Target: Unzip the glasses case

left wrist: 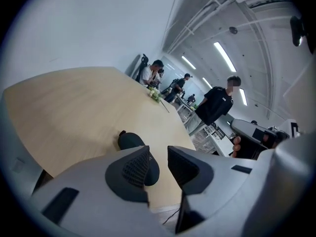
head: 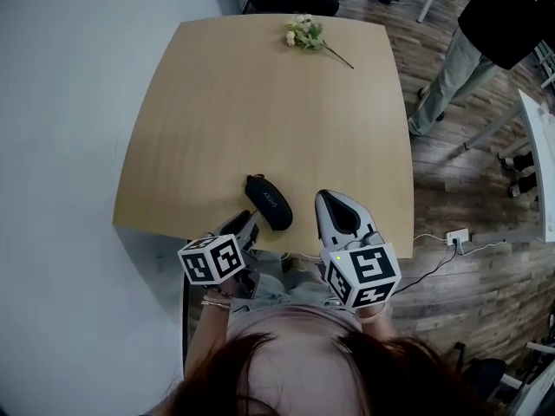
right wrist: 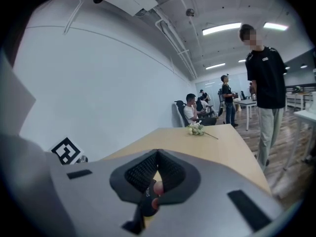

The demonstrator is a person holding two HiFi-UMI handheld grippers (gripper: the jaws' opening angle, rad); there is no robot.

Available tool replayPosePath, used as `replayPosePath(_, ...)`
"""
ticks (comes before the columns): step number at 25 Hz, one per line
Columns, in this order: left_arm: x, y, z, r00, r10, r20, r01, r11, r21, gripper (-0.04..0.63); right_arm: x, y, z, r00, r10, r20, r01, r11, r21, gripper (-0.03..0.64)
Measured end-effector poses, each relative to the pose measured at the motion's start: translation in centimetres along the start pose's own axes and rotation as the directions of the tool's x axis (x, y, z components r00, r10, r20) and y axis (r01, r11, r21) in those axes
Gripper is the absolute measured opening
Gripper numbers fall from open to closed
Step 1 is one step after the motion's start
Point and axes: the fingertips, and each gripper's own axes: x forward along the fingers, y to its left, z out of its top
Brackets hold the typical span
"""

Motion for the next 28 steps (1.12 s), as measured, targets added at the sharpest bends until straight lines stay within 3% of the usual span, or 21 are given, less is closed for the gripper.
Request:
replayPosePath(4,1.8,1.4,-1.2,0.996,-0.009,-0.089,0.006,0.999,-0.04,0.136,0.8,-0.7,0.0,1.0,-0.031,-0.001,0.031,0.999,0.011,0.015)
replayPosePath(10,4.8,3.3,-3.3,0.975,-0.058,-0.214,0.022,0.986,-0.166,0.21,1.6,-1.9,0.4,0.997,-0.073,0.001,0.073,0.997,0.028,0.015)
replayPosePath(19,8.2,5.5,-5.5,0.941,-0.097,-0.323,-0.004,0.954,-0.3,0.261,2.0,-3.6,0.3,0.99,-0.142,-0.009,0.143,0.989,0.045,0.015)
replayPosePath(28,10.4,5.0,-5.9,0.903,-0.133,-0.408,0.014,0.959,-0.282,0.281,2.1,-4.7,0.2,0.977,-0.212,-0.018,0.213,0.975,0.059,0.015)
